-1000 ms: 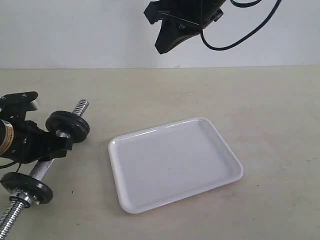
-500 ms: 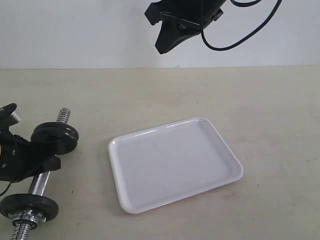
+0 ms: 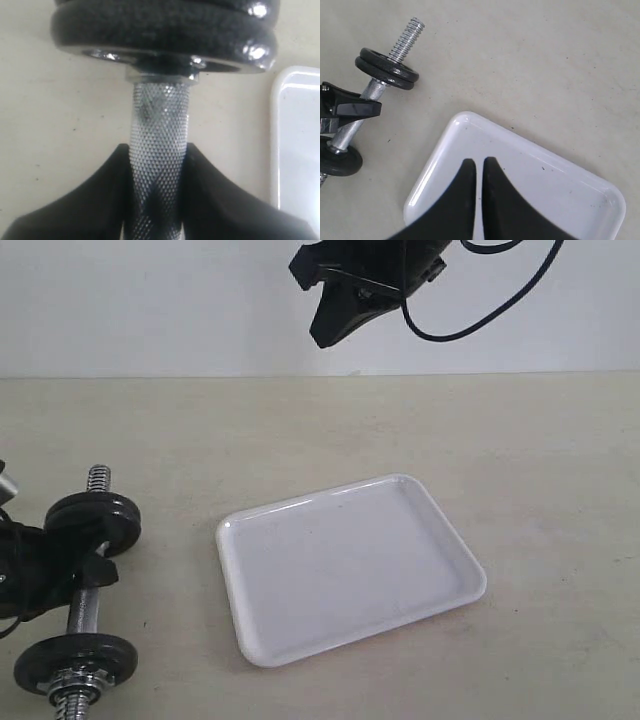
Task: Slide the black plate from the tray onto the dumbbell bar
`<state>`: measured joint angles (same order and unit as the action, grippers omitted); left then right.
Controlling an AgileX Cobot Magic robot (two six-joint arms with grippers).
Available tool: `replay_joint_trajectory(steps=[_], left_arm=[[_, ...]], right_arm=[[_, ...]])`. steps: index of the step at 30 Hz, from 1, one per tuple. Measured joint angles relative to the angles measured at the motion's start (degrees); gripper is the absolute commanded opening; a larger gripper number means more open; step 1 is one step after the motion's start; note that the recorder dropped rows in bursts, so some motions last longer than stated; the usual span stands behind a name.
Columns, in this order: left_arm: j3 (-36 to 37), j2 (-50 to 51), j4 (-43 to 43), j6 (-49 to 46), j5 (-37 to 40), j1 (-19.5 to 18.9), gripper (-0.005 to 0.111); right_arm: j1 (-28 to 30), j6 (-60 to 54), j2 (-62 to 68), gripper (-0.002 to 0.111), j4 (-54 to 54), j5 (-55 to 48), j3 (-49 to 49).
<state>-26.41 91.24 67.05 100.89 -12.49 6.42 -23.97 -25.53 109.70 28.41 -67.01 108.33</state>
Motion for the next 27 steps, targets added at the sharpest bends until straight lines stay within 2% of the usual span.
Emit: replay_joint_trajectory(steps=[6,13,19,27], left_arm=[[0.2,0.0,-4.0,-2.1,-1.0,1.0,0.004],[0.2,0.3,-18.1,-11.6,0.1,7.4,0.004],[0.2,0.3,-27.4,-18.2,1.3,11.5,0.004],[0.2,0.3,-30.9,-19.6,3.1,12.0,0.004]], right_arm=[[0.0,0.0,0.0,0.0,0.0,-0.2,0.0],[0.0,0.0,0.0,0.0,0.1,-0.9,0.0],[0.0,0.0,0.0,0.0,0.2,-1.3,0.0],[0.0,0.0,0.0,0.0,0.2,-2.2,0.0]])
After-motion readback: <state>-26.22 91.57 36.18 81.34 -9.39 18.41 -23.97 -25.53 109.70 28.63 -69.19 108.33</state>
